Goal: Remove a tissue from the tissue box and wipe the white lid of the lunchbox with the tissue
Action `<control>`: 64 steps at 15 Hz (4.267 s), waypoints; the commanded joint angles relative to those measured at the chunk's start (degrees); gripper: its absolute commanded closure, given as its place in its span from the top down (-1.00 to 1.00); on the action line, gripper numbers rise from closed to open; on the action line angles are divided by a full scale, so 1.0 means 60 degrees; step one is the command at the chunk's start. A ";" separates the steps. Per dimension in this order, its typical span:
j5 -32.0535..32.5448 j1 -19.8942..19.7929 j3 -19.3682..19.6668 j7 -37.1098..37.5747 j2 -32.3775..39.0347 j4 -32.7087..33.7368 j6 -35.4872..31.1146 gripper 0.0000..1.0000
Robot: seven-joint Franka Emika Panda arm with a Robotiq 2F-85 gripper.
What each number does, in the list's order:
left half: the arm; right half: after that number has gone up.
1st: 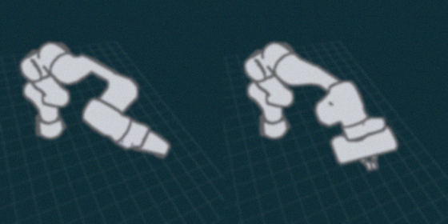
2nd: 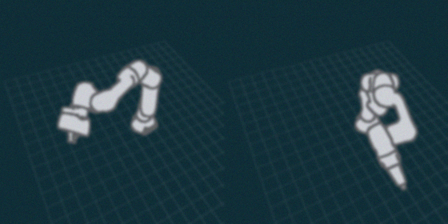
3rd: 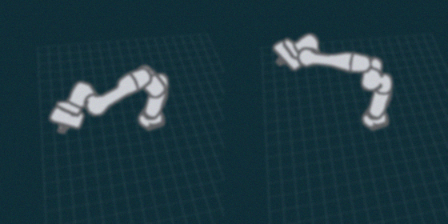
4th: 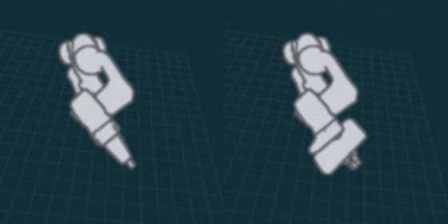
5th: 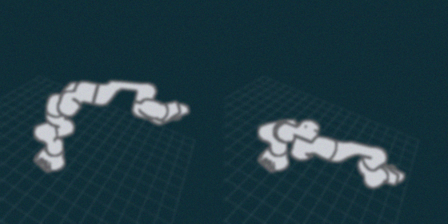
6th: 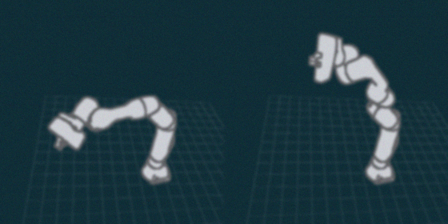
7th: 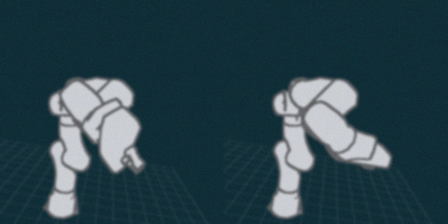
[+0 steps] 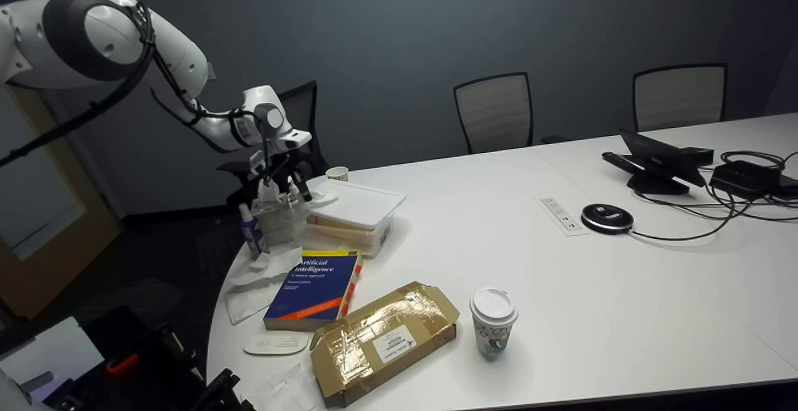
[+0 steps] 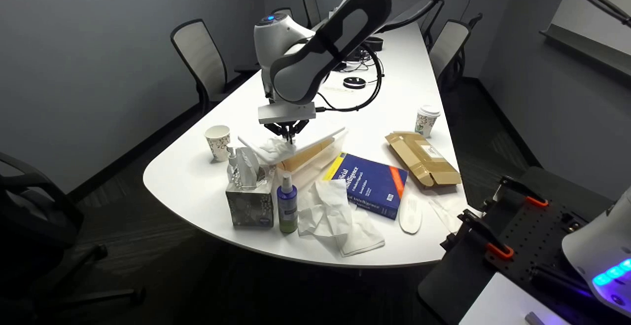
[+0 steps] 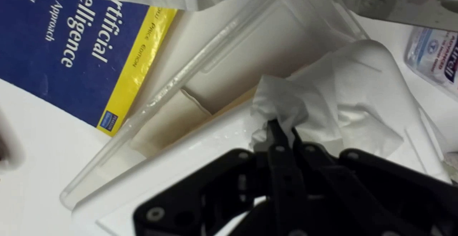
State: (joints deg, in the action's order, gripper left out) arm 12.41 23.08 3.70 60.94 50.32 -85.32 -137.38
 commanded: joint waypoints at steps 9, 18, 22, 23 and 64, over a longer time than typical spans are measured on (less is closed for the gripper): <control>0.0181 0.0165 0.0519 0.0142 0.0554 0.0558 0.0154 -1.00; 0.0355 0.0174 0.0929 0.0172 0.0547 0.0278 0.0653 -1.00; 0.0508 0.0183 0.1206 0.0321 0.0357 0.0031 0.0801 -1.00; 0.0561 0.0183 0.1266 0.0348 0.0346 0.0033 0.0842 -1.00; -0.2809 -0.1427 -0.0028 -0.2315 -0.1066 -0.1365 -0.1542 -1.00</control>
State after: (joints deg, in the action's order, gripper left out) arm -3.64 14.04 2.20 45.48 48.70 -87.07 -144.36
